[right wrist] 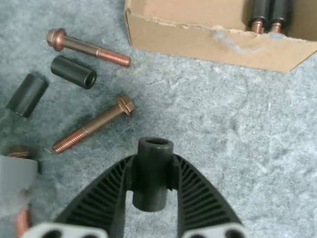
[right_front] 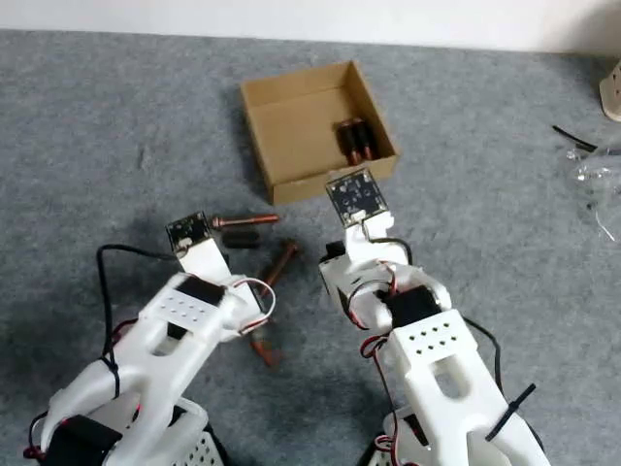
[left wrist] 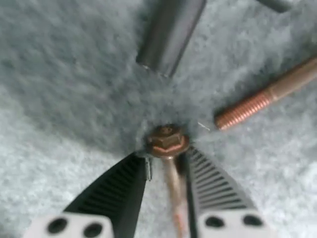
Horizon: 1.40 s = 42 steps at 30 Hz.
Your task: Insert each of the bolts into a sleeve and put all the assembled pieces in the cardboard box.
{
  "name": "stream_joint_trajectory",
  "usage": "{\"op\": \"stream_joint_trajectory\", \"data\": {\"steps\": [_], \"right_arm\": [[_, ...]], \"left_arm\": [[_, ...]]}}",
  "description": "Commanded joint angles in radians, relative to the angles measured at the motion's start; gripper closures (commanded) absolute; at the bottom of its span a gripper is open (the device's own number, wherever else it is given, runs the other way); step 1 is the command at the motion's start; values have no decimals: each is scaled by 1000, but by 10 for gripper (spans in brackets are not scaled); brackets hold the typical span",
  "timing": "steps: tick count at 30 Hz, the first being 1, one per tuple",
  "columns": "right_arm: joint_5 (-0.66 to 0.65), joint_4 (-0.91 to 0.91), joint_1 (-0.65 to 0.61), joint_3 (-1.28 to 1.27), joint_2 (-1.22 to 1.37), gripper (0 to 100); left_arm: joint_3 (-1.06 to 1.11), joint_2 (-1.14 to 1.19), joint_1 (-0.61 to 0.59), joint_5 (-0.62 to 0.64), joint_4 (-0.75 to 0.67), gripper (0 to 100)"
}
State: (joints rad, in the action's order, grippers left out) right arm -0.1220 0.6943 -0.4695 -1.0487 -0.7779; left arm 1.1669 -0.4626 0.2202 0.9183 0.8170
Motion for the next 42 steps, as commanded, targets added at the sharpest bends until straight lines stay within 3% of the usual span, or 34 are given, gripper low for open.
{"op": "stream_joint_trajectory", "data": {"steps": [1,14,21,30,36,42], "right_arm": [[-12,-33,18,5,-35,995],[-12,-33,18,5,-35,995],[-12,-33,18,5,-35,995],[-12,-33,18,5,-36,995],[-12,-33,18,5,-36,995],[-12,-33,18,5,-38,995]], "left_arm": [[-10,13,-28,9,2,997],[-18,4,-27,-2,2,994],[-136,4,-56,-218,40,994],[-524,4,-185,-394,334,994],[-817,4,-269,-557,450,995],[-1081,4,-334,-614,565,995]]}}
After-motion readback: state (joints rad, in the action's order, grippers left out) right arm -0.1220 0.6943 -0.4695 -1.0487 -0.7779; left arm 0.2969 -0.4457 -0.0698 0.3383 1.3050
